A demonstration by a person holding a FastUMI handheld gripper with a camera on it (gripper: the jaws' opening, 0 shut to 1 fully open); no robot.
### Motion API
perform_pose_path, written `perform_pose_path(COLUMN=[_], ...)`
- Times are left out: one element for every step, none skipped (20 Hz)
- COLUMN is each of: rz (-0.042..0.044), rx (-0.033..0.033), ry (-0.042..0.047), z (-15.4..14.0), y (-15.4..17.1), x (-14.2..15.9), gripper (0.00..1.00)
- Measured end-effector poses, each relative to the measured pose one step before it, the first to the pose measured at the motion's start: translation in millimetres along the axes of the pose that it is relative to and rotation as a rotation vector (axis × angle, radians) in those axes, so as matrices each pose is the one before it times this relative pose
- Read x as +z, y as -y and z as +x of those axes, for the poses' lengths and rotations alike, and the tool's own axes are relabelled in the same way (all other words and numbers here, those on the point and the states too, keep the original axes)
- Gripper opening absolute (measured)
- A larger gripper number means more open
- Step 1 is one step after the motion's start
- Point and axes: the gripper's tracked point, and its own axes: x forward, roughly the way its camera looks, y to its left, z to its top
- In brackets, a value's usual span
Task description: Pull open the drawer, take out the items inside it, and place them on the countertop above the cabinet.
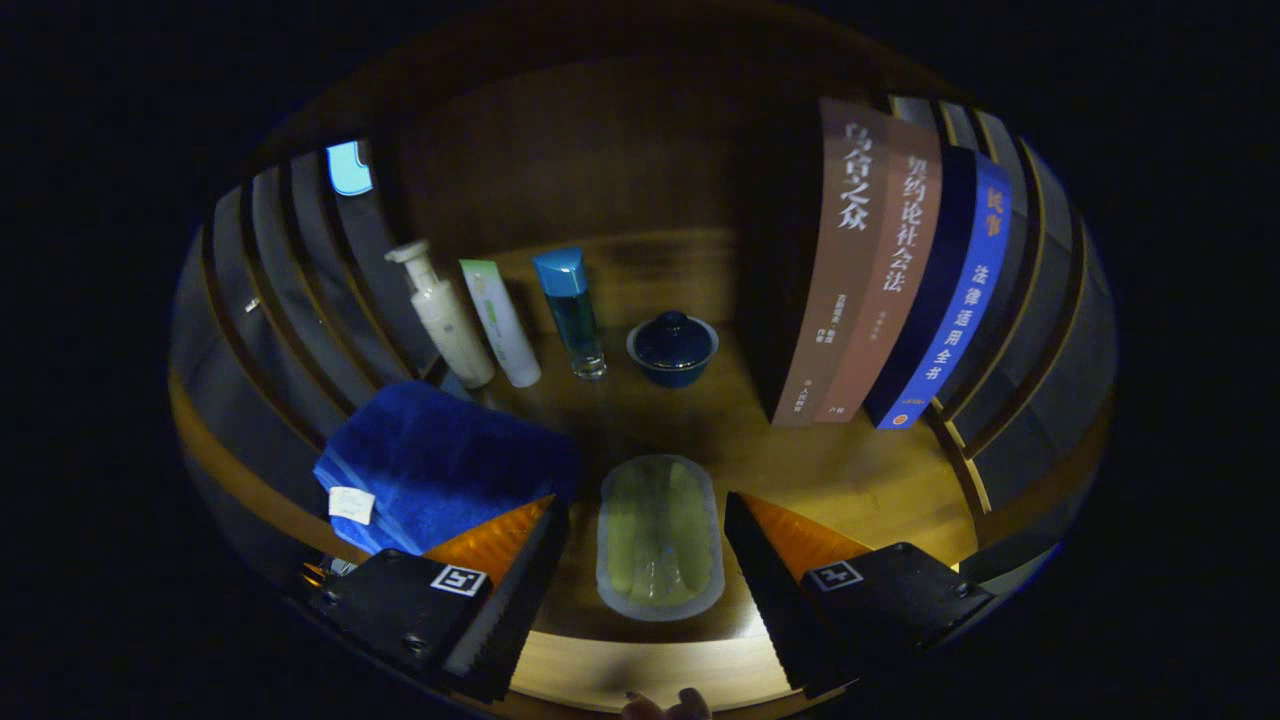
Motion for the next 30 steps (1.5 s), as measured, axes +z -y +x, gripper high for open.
perform_pose_path(rz=[-0.00060,0.00089,0.00038,0.00445,0.00446,0.00411,0.00583,0.01175,0.00957,0.01052,0.00363,0.00342,0.00003,0.00064,-0.01027,-0.01783,-0.01910,-0.01651,-0.01346,-0.01215,-0.00579,-0.00136,0.00326,0.00459,0.00341,0.00119,0.00074,0.00176,0.00210,0.00337], rx=[0.00227,0.00108,0.00492,0.01051,0.01079,0.00697,0.00250,-0.00197,0.00106,0.00169,-0.00009,0.00837,0.01175,0.01128,0.00416,-0.00162,-0.00379,-0.00317,-0.00347,-0.00231,-0.00083,-0.00077,-0.00232,-0.00121,-0.00492,-0.00306,-0.00398,-0.00356,-0.00405,-0.00343], ry=[0.02988,0.03209,0.03556,0.04165,0.04798,0.04556,0.04395,0.04337,0.03701,0.03283,0.02507,0.01882,0.01356,0.01108,0.00822,0.00788,0.00919,0.01094,0.00757,0.00421,-0.00411,-0.00693,-0.00607,-0.00783,-0.00995,-0.01150,-0.01169,-0.01061,-0.01254,-0.00991], z=[-12.35,-12.70,-14.65,-16.04,-16.73,-18.75,-17.31,-18.88,-17.55,-17.93,-14.35,-15.23,-12.77,-11.37,-9.87,-9.42,-7.71,-7.24,-6.44,-6.72,-5.28,-3.82,-2.39,0.28,1.57,2.82,3.55,4.31,4.00,4.35], y=[-1.04,-0.46,-1.64,-2.45,-1.99,-1.93,1.77,1.02,0.64,2.42,2.09,2.25,-0.96,-1.37,0.44,1.40,1.60,0.52,-0.01,-0.75,-0.22,0.03,0.03,0.38,1.34,1.24,0.90,1.63,0.49,1.27], x=[-0.97,-2.23,-2.37,-1.57,-0.80,-1.63,-2.46,-2.27,-4.29,-4.78,-8.60,-10.55,-10.05,-10.52,-10.93,-10.82,-10.14,-11.21,-11.36,-11.46,-12.25,-12.26,-10.20,-10.45,-10.05,-9.44,-8.63,-7.14,-5.30,-3.85], gripper=[1.00,1.00,0.99,1.00,1.00,1.00,1.00,0.99,0.99,0.99,0.99,0.99,0.99,0.99,0.99,0.99,0.99,0.99,0.99,0.99,0.99,0.99,0.99,0.99,0.99,0.99,0.99,0.99,0.99,0.99])
